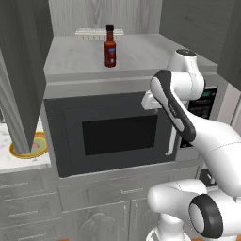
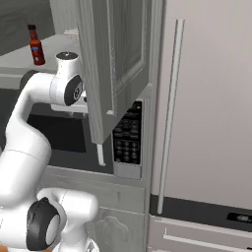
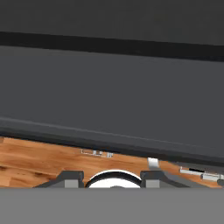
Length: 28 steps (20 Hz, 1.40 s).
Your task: Pick the steak from the plate and place it on the cutting board. Then pick the condiment bottle from the cabinet and place it next to the cutting board.
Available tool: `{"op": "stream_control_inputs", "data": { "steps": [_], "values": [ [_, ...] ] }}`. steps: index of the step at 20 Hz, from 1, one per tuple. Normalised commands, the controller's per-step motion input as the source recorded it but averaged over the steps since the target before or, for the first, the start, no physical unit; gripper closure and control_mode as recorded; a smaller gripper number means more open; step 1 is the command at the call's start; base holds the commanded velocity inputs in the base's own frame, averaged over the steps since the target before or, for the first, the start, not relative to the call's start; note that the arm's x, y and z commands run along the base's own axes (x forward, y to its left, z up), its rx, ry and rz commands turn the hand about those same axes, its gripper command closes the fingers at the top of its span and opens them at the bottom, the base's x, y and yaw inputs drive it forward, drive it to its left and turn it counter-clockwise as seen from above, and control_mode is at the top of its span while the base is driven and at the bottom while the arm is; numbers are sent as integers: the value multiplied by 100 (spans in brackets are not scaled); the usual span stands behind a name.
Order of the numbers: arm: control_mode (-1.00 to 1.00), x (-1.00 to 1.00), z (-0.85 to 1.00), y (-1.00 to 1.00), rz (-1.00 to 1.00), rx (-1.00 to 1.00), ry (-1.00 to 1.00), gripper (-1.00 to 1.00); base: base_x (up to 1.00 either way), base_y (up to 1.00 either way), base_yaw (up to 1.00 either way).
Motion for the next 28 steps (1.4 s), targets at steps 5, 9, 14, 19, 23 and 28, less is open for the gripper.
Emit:
{"op": "stream_control_inputs", "data": {
  "steps": [5,9,14,19,23,28],
  "values": [
    [-100,0,5,8,1,0,0,-100,0,0,0],
    [-100,-3,23,26,4,0,-3,-100,0,0,0],
    [-100,-8,28,23,6,0,-6,-100,0,0,0],
    [-100,-12,28,23,7,0,-7,-100,0,0,0],
    [-100,-17,30,17,8,2,-11,-100,0,0,0],
    [-100,-20,29,17,8,3,-14,-100,0,0,0]
  ]
}}
